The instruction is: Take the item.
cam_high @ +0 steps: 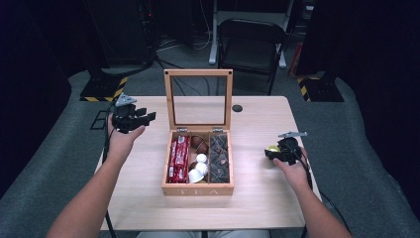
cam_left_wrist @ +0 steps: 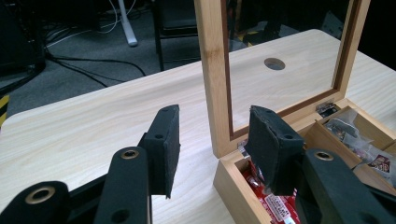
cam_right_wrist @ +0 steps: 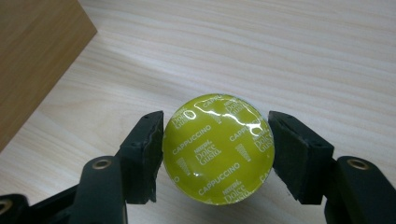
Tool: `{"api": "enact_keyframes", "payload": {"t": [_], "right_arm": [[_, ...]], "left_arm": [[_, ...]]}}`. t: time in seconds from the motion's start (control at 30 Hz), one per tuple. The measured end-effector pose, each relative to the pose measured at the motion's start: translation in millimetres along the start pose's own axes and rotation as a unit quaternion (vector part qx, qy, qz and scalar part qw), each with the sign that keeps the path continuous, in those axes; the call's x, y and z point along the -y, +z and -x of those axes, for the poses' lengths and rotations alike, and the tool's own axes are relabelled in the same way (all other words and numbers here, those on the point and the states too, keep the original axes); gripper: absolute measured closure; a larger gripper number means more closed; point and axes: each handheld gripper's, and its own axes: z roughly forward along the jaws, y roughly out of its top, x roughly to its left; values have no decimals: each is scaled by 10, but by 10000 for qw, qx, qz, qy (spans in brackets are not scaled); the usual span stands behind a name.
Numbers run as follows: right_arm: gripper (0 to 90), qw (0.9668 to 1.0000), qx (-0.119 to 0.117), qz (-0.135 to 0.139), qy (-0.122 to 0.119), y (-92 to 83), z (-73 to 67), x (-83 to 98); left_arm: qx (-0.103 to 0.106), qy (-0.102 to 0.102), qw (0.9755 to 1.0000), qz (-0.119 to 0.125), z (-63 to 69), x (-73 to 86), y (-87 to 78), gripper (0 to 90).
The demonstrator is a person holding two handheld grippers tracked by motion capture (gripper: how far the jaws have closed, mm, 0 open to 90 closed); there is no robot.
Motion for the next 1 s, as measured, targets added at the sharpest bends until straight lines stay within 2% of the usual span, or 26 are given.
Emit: {"api": "enact_keyframes", "payload": {"t": [0.03,0.07,0.1,0.17,0.57,0.9,0.93,0.97,1.0], "right_arm": [[375,10000,16,-28,-35,1,17,13],[375,10000,49,-19,68,9,12,18],[375,10000,52,-20,31,15,25,26],[375,9999,65,-51,103,19,27,44],[372,9998,63,-106,134,46,81,98],[346,9997,75,-47,212,38,83,87],[343,9995,59,-65,289,31,73,82],[340,9998,56,-31,180,34,92,76],[340,9998,56,-31,180,34,92,76]], "left_arm": [[0,-2,10000,-4,-2,0,-1,539],[-1,-1,10000,-5,-4,0,-2,540],[-1,-2,10000,-4,-6,0,-4,540],[-3,-7,10000,2,-8,0,-5,540],[-4,4,10000,-11,-5,9,-1,540],[-10,-2,10000,-11,-12,16,-6,540],[-16,-3,10000,-9,-14,17,-8,540],[-16,-6,10000,-7,-15,18,-8,540],[-16,-6,10000,-7,-15,18,-8,540]]}}
